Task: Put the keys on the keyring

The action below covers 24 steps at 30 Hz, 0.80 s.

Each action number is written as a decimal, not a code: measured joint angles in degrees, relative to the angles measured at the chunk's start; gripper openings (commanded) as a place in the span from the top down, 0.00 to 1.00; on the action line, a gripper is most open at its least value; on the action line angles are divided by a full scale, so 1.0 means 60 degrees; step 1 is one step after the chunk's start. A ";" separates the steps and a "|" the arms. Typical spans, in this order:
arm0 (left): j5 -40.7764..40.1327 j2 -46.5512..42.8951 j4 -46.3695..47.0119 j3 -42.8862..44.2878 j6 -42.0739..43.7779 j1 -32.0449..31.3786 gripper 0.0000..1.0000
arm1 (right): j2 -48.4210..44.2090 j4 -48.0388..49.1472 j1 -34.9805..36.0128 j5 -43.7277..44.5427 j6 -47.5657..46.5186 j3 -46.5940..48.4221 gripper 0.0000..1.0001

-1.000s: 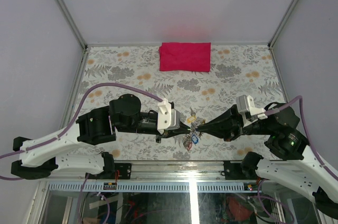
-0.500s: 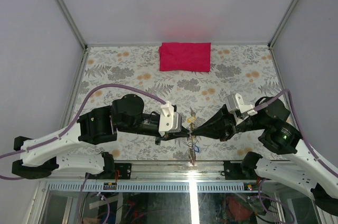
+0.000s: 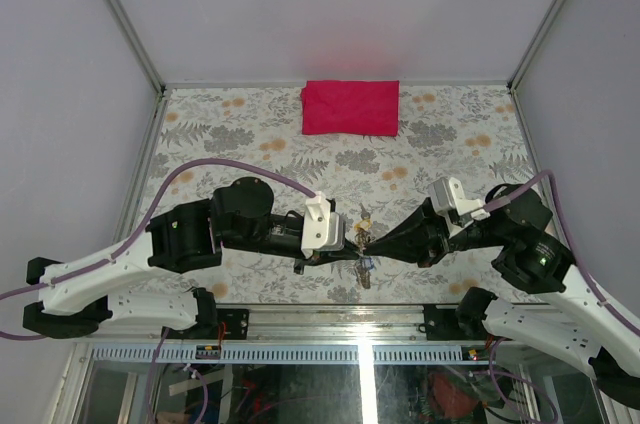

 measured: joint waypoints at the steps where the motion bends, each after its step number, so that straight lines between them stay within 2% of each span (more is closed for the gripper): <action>1: 0.0000 0.0000 -0.0004 0.0007 -0.0004 0.0000 1.00 | 0.0007 -0.0022 0.0000 -0.0004 -0.0025 0.0000 1.00; 12: -0.0004 -0.0047 -0.0127 0.0015 -0.0007 0.0000 1.00 | 0.0055 -0.0364 0.0000 -0.0306 -0.0178 0.0000 1.00; 13: -0.0004 -0.0055 -0.0142 0.0015 -0.0007 0.0000 0.97 | 0.0055 -0.0364 0.0000 -0.0328 -0.0175 0.0000 1.00; 16: -0.0011 -0.0055 -0.0142 0.0015 -0.0015 0.0000 0.79 | 0.0055 -0.0353 0.0000 -0.0335 -0.0175 0.0000 1.00; 19: -0.0044 -0.0066 -0.0135 0.0015 -0.0011 0.0000 0.72 | 0.0047 -0.0331 0.0000 -0.0310 -0.0171 0.0000 1.00; 24: -0.0102 -0.0215 -0.0091 -0.0047 -0.0040 0.0000 0.66 | -0.0033 -0.0331 0.0000 -0.0058 -0.0171 0.0000 1.00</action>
